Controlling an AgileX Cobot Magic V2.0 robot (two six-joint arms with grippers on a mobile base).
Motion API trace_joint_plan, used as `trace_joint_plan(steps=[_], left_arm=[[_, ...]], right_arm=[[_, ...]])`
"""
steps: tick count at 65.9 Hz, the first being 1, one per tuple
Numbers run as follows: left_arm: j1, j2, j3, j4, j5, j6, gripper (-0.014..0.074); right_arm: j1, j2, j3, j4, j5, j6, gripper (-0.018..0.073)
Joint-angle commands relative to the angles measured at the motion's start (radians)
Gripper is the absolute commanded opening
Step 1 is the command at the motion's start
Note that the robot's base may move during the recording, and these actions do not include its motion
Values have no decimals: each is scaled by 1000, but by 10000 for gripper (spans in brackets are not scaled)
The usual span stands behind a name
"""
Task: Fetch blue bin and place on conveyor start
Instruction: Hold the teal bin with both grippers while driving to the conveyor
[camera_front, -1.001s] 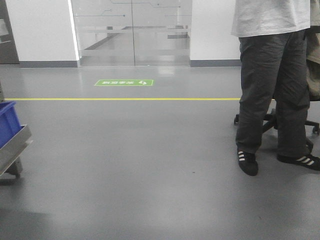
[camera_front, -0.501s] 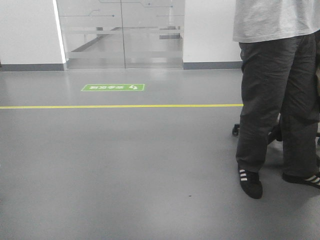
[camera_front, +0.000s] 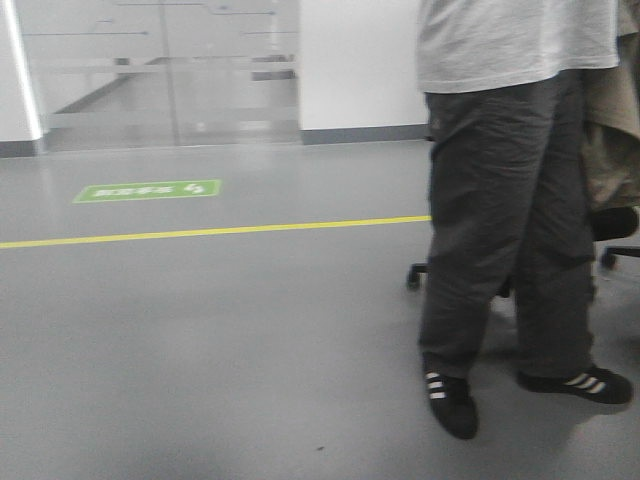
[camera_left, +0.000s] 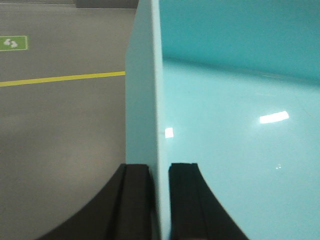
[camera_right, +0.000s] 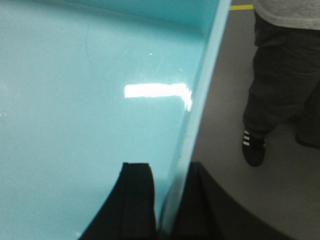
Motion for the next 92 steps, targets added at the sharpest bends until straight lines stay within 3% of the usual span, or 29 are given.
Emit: trace_joint_plan(steps=[1,42,92], left_arm=[[1,-11,-8,-23,-58,-15,-111],[1,-11,-8,-18,-58,-15,-111],[1,-11,-8,5,-58,-15,-111]], right_arm=[[-6,-11,-9,-22,-50,-31,-153],[-6,-11,-9,-22,-282,-31,-153],[-6,-11,-9,-22,-293,-31,-153]])
